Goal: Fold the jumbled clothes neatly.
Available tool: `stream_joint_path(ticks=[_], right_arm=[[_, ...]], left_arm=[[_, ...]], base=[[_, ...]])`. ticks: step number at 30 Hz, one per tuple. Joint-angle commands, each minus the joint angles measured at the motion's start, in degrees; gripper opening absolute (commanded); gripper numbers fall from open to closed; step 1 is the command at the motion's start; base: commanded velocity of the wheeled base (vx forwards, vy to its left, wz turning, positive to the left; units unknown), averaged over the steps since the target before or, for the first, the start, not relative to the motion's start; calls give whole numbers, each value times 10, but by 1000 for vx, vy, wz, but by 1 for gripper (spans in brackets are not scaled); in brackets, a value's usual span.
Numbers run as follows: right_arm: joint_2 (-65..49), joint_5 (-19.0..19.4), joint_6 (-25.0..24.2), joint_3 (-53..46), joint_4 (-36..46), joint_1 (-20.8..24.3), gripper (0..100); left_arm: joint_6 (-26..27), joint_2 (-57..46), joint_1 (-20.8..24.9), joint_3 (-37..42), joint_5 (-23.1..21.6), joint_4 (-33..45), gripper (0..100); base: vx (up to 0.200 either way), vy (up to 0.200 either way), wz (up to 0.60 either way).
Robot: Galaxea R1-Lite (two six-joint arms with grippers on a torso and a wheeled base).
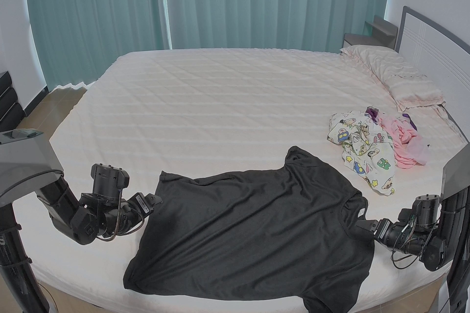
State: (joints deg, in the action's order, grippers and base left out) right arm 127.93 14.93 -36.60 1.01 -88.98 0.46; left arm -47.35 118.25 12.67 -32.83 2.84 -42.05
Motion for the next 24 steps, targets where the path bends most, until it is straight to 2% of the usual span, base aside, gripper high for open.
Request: stream_joint_path(ticks=[1,10,14,16,17,20,24], right_arm=[[-8,1,-2,-3,-6,2,100],[-8,1,-3,-4,-6,3,100],[-7,1,-3,-3,-6,3,100],[-7,2,-3,-4,-6,3,100],[-7,2,-3,-4,-6,3,100],[-6,2,-3,-4,-6,3,100],[-6,2,-3,-4,-6,3,100]], left_arm=[[-18,11,4,-29,0,-12,100],[-4,121,-4,-189,6,2,100],[51,182,-8,-289,8,43,100],[58,194,-10,-315,11,53,100],[64,212,-11,-356,15,75,100],[70,243,-12,-408,16,109,100],[73,267,-14,-445,16,117,100]], base=[[0,0,0],[0,0,0],[0,0,0],[0,0,0],[0,0,0],[0,0,0],[0,0,0]])
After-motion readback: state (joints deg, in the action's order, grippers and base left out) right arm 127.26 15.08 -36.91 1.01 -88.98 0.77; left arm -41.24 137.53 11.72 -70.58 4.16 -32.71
